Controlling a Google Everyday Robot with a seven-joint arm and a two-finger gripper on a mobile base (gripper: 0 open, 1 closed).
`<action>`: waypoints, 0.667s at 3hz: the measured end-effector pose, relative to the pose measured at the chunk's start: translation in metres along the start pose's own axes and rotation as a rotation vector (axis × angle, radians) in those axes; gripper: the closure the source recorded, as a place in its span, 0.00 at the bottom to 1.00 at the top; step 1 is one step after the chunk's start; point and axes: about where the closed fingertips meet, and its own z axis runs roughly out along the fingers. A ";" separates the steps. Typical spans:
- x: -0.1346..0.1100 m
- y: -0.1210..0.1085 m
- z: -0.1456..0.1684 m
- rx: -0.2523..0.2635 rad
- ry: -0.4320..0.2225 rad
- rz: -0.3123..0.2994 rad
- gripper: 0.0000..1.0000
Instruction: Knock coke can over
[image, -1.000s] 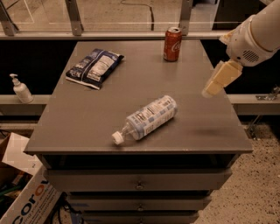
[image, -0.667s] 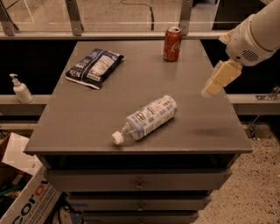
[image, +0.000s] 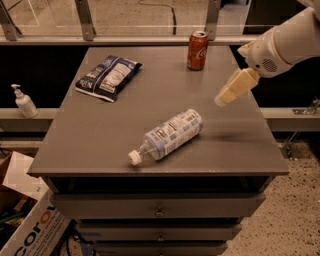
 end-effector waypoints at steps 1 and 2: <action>-0.006 -0.025 0.035 -0.021 -0.121 0.088 0.00; -0.007 -0.048 0.070 -0.020 -0.247 0.160 0.00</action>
Offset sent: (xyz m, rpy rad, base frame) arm 0.1254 0.0130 -0.0527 0.4773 -0.0986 -0.0986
